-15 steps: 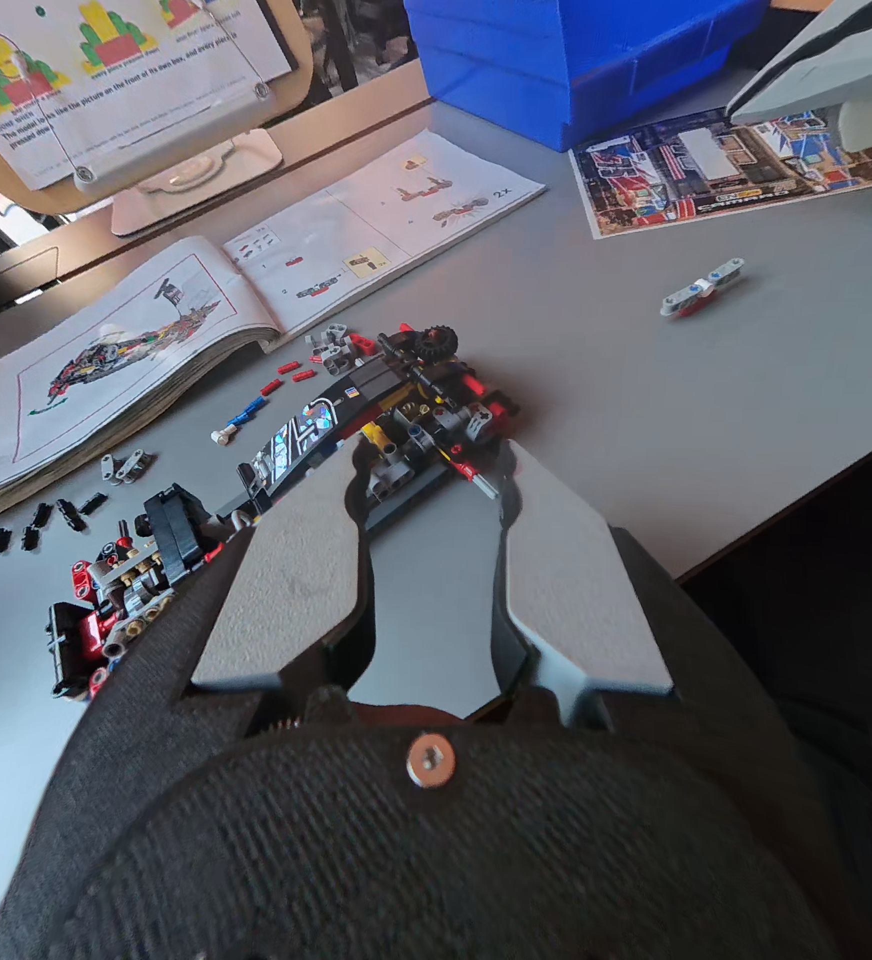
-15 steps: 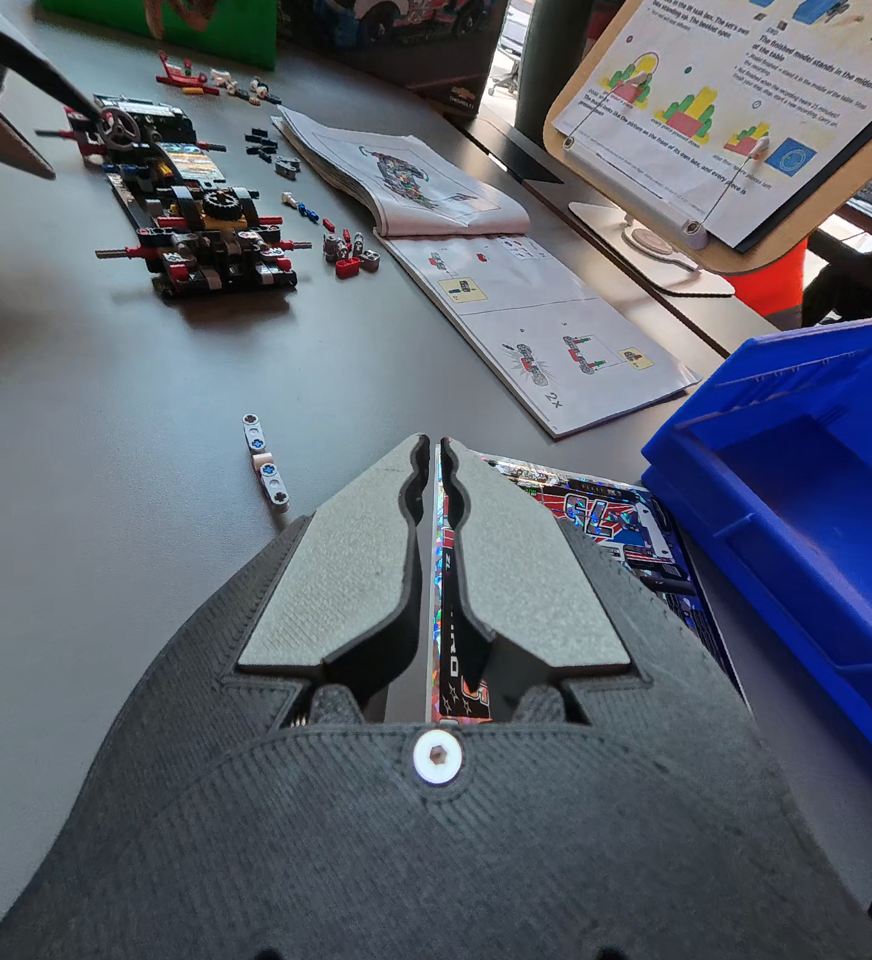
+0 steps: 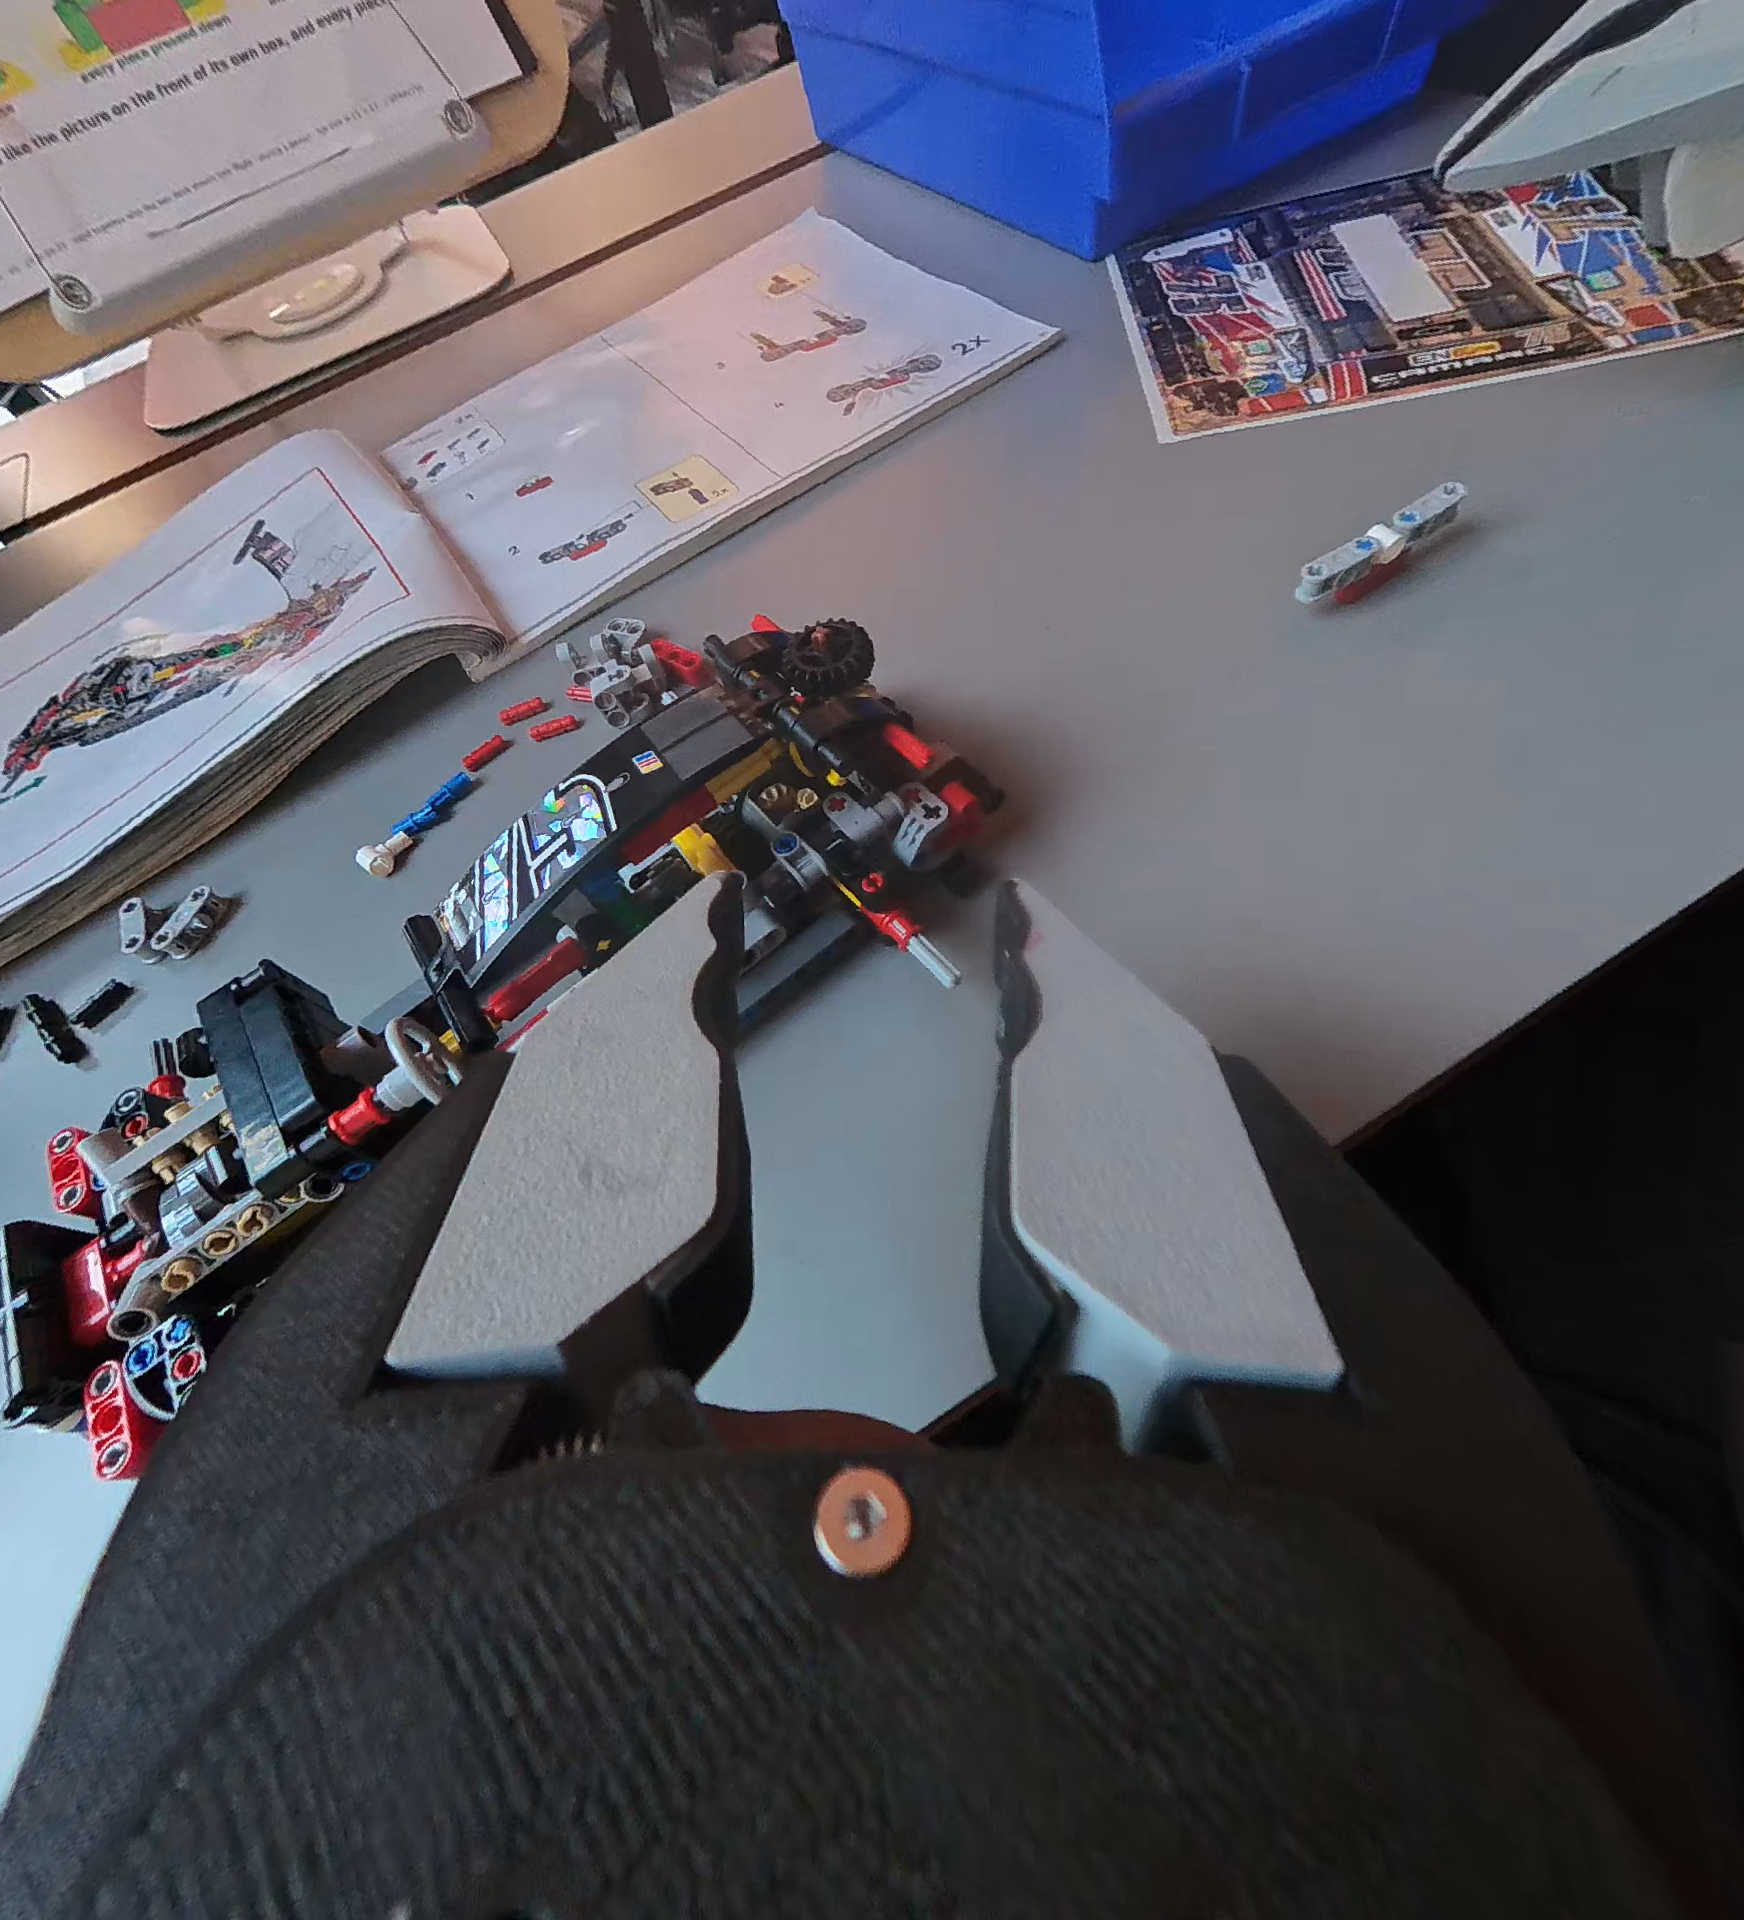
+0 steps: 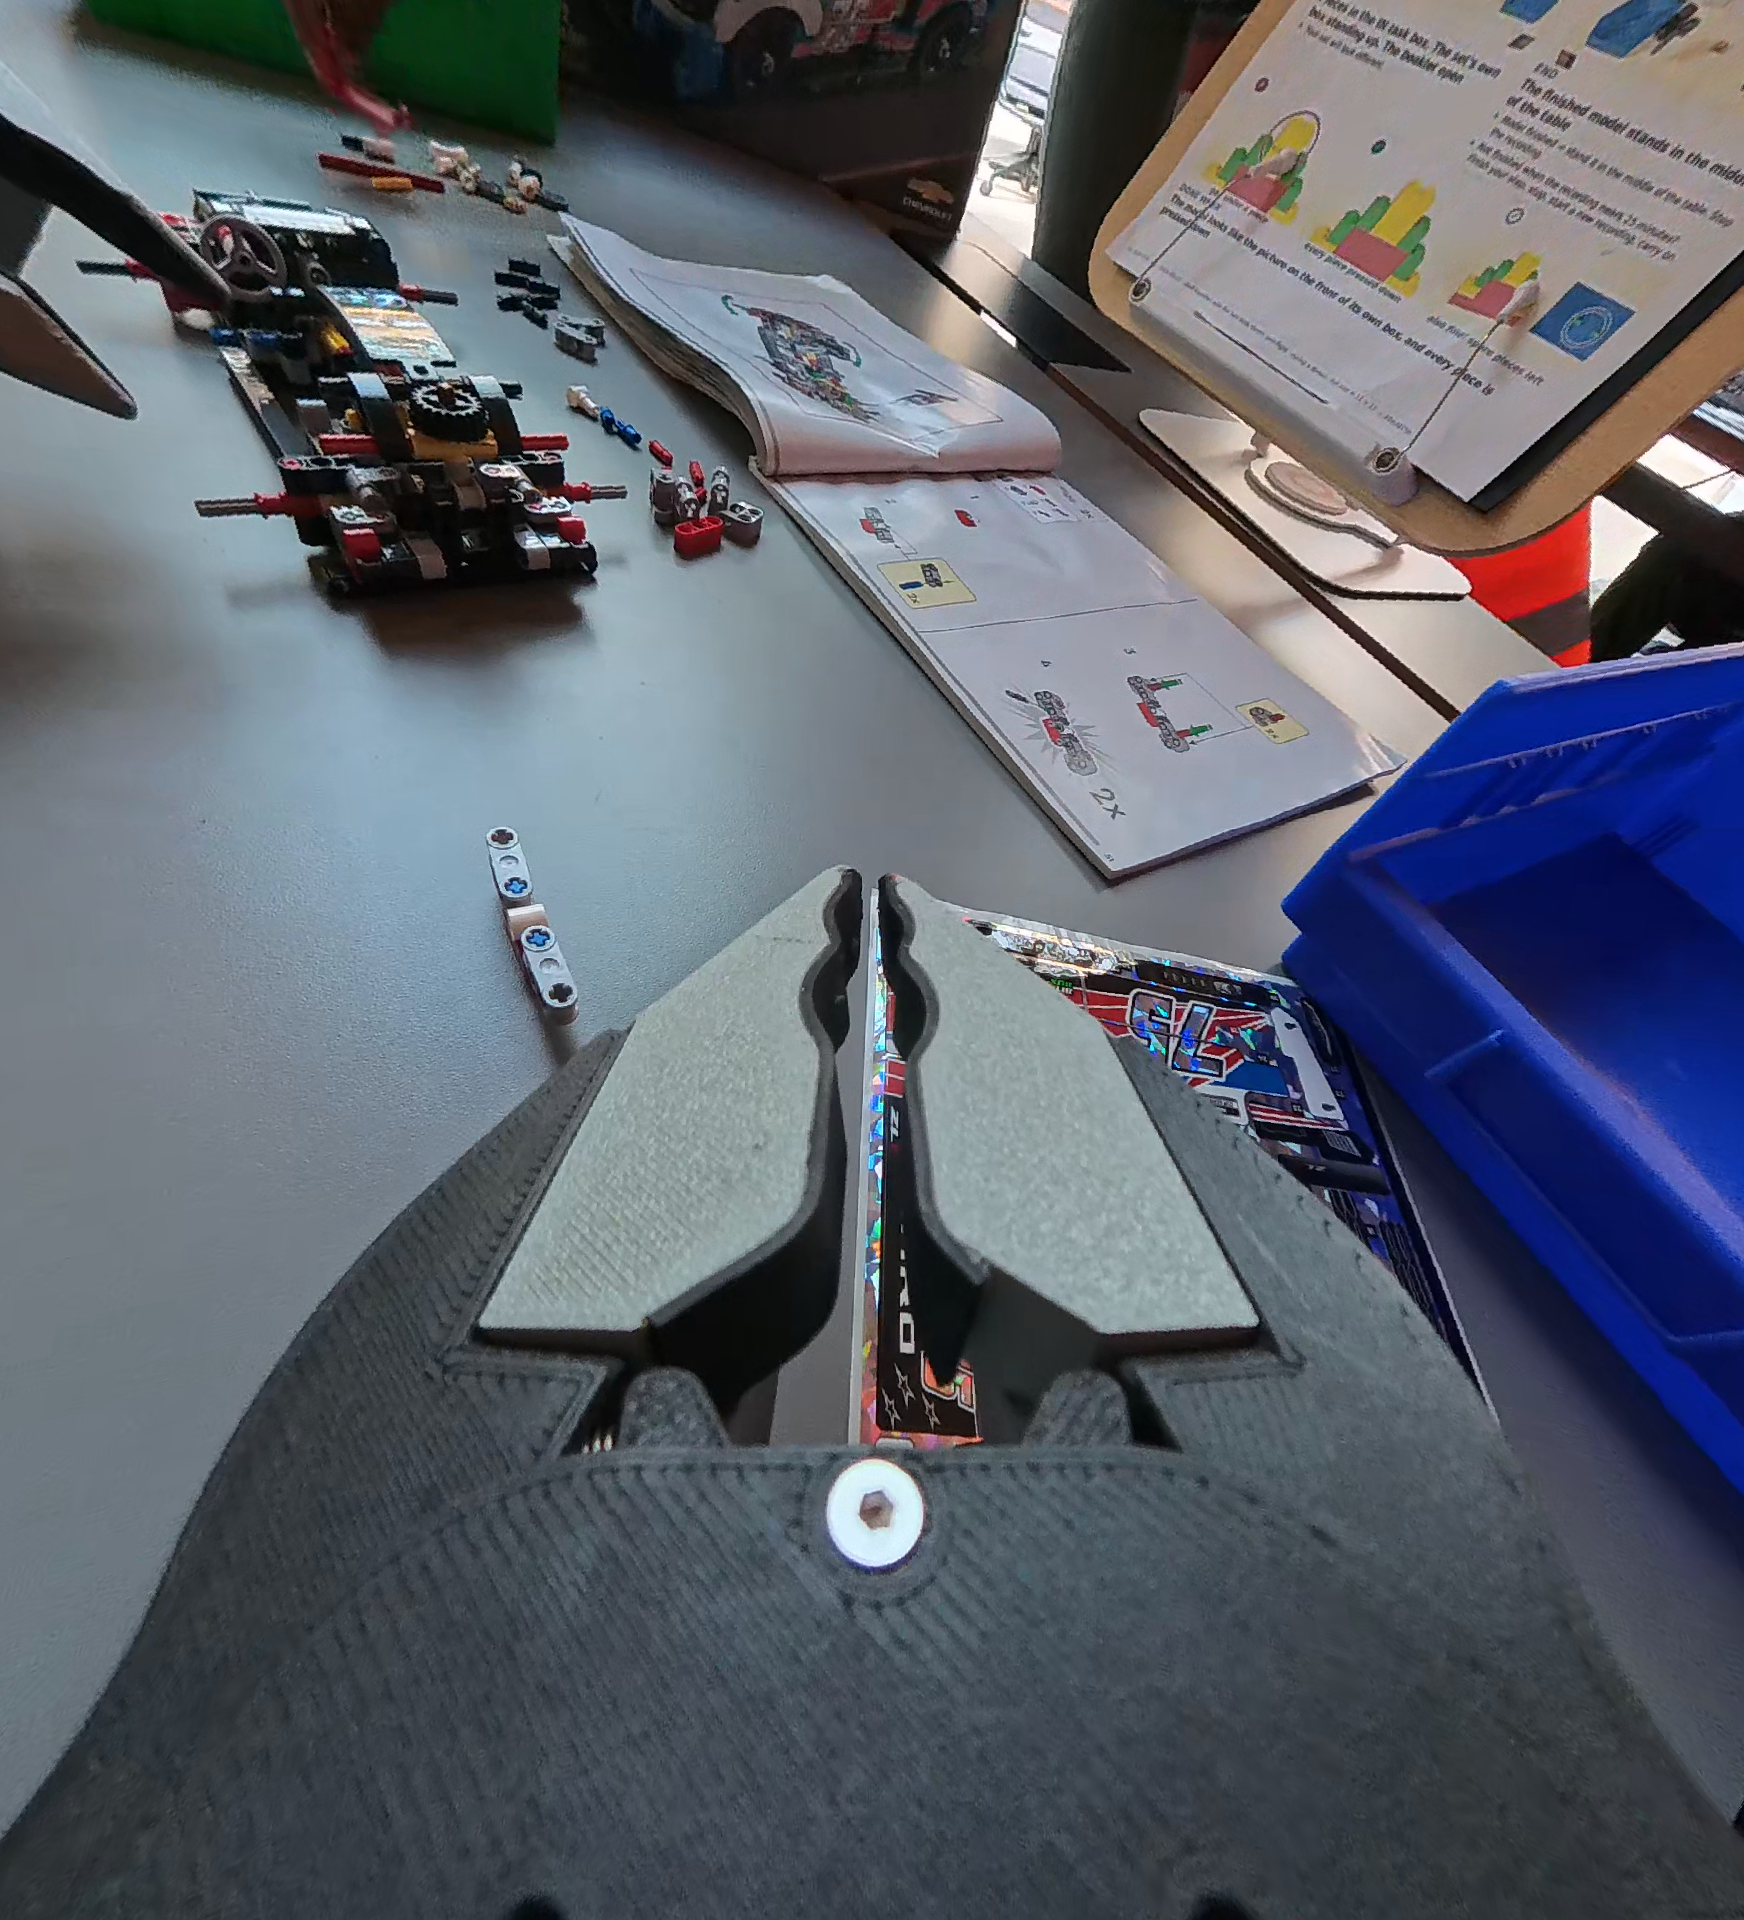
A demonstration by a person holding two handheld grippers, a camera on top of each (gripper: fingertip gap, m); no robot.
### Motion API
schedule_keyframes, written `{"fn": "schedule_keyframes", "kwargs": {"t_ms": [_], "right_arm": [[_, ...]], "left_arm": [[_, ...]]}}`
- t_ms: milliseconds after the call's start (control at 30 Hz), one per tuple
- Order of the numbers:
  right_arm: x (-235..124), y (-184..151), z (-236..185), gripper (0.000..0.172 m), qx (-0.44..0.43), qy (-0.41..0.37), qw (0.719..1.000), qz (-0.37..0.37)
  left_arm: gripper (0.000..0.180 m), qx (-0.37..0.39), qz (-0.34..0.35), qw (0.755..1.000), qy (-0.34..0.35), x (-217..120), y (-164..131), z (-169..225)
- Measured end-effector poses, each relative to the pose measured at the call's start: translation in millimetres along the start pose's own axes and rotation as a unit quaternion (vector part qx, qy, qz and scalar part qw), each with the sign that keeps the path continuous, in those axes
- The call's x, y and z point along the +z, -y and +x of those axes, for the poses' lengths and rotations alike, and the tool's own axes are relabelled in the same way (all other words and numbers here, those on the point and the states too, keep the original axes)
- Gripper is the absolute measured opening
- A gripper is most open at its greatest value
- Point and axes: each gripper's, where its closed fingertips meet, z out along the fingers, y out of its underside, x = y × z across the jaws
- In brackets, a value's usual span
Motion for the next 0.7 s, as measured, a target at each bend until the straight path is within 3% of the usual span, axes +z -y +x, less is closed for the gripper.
{"fn": "schedule_keyframes", "kwargs": {"t_ms": [700], "right_arm": [[0.1, -0.6, -0.2, 0.000, -0.003, -0.001, 1.000, -0.002]], "left_arm": [[0.046, 0.000, -0.007, 1.000, -0.007, 1.6, -3.5, 3.2]]}}
